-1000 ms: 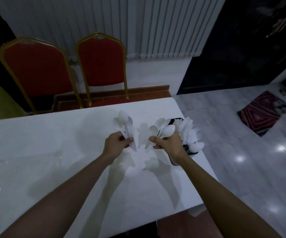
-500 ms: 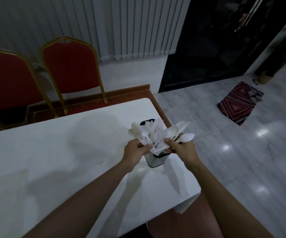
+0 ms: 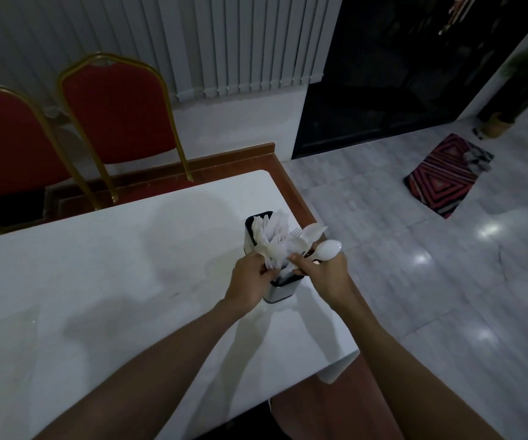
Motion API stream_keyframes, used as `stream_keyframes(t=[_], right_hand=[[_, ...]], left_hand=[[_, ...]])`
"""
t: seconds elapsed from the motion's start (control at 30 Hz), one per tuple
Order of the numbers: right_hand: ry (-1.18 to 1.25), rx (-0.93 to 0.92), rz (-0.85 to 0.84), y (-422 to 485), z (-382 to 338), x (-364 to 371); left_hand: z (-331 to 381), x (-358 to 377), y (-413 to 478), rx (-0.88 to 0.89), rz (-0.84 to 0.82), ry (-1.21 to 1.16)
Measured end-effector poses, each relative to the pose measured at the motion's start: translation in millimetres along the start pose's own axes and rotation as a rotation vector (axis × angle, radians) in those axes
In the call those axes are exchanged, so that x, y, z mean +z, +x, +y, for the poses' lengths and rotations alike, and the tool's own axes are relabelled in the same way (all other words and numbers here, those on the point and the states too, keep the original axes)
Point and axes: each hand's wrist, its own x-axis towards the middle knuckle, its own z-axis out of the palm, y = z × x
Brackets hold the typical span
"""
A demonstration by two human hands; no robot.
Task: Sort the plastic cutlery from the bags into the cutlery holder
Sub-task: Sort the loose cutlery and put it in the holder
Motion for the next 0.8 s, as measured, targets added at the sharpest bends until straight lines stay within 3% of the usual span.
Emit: stream_keyframes(t=[0.2, 0.33, 0.47, 0.7, 0.8], right_hand=[[-0.253, -0.058, -0.101, 0.1, 1.0, 7.2], [-0.294, -0.034, -0.191, 9.1, 0.1, 5.1], [-0.519, -0.187, -0.3, 13.9, -6.1, -4.9], [-0.395, -0.254, -0.327, 7.7, 3.4, -12.5], [-0.389, -0.297, -0.242, -1.3, 2.8, -12.2]], left_hand=[[-0.8, -1.0, -0.8, 0.037, -0.026, -0.033], [1.5, -5.9, -2.4, 0.08, -0.073, 0.0], [4.7, -8.4, -3.2, 0.087, -0.092, 0.034], [0.7, -5.5, -4.9, 0.089, -0.106, 0.091], [3.6, -2.7, -5.6, 0.095, -0.091, 0.152]])
